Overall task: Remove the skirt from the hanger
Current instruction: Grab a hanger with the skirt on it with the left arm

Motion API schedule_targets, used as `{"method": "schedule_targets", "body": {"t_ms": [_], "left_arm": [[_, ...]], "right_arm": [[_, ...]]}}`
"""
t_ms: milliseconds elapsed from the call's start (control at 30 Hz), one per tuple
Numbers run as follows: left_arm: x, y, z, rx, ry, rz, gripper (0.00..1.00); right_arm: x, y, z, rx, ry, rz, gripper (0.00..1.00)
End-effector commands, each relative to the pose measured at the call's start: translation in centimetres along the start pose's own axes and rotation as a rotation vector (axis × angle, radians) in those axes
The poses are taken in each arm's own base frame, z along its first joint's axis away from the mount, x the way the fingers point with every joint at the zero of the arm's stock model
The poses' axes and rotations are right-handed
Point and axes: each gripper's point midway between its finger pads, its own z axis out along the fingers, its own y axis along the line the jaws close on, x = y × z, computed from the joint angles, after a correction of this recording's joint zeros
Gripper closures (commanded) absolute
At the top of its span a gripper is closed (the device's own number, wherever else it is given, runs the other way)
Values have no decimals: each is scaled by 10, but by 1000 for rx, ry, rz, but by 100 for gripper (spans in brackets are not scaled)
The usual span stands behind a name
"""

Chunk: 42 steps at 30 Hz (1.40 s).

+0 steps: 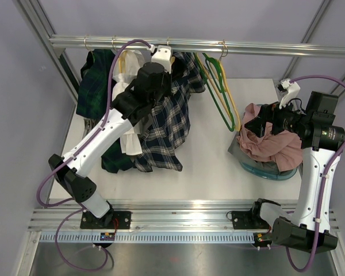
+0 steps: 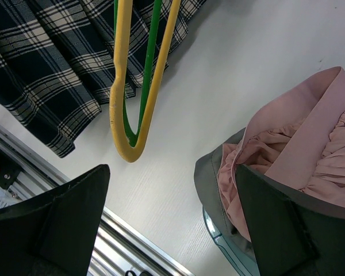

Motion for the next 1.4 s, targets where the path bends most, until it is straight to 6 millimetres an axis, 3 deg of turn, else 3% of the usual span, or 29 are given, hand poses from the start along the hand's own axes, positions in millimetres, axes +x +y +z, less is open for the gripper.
{"method": "schedule_targets", "body": {"t_ms": [0,167,400,633,667,700,733,900,1033,1200,1367], "left_arm": [[-131,13,-69,8,-393,-165,100],[-122,14,-70,14,-364,-163,100],[-115,19,-75,-18,-311,-380,100],[-125,10,-89,58,-336,-373,100],[-141,13,-105,79,-403,-387,100],[-130,13,-99,75,-400,-339,100],[-146,16,-111,92,-472,-322,100],[-153,20,-111,88,-548,-192,100],[-145,23,-101,81,-533,-167,100],[-135,20,-103,106,-493,-174,100],[-108,18,-113,146,-391,-178,100]], "right_arm": [[-5,0,-2,7,-21,-18,2],[-6,0,0,-1,-24,-15,2],[-4,0,0,-3,-19,-13,2],[-3,0,-1,4,-16,-11,2],[-2,0,0,4,-15,-10,2],[-2,0,0,2,-15,-10,2],[-1,-1,1,1,-16,-6,2],[-3,0,0,-2,-23,-6,2],[-3,1,-1,4,-21,-14,2],[-1,2,-2,4,-17,-15,2],[0,15,-5,-66,-16,-64,2]]}}
